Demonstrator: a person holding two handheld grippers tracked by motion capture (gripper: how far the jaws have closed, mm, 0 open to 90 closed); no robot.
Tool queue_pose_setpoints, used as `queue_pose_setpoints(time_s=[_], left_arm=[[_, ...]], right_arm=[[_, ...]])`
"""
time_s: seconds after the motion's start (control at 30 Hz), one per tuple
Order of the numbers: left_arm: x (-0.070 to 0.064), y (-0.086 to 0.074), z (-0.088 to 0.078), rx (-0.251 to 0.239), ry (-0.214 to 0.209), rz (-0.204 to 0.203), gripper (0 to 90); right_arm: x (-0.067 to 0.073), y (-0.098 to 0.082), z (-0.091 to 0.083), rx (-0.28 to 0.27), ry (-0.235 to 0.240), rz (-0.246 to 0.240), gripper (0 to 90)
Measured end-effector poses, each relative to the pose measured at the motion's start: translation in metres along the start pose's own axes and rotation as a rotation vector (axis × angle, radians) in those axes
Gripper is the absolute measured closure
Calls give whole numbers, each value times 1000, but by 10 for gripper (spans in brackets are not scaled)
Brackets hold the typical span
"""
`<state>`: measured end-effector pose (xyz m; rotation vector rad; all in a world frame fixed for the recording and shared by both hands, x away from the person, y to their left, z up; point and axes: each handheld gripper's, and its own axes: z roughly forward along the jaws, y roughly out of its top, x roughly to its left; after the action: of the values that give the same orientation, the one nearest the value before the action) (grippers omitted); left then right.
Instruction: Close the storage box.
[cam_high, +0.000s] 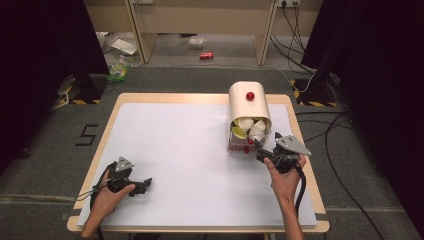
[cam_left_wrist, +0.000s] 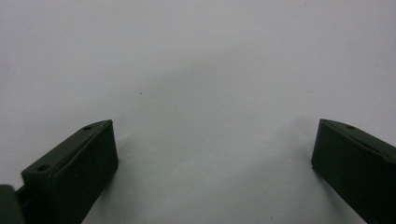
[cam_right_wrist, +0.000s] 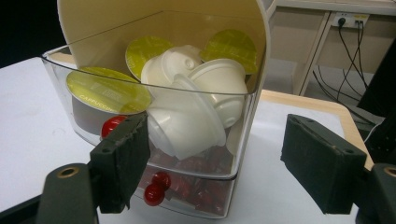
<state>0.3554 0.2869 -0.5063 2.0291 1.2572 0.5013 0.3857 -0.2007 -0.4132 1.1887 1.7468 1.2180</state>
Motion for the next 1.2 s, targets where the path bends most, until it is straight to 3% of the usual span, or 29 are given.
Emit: queue_pose_setpoints(time_s=[1.2], left_arm=[[0, 0, 0, -1, 0, -1, 0]], right_arm=[[-3, 5, 13, 1, -14, 12, 242]])
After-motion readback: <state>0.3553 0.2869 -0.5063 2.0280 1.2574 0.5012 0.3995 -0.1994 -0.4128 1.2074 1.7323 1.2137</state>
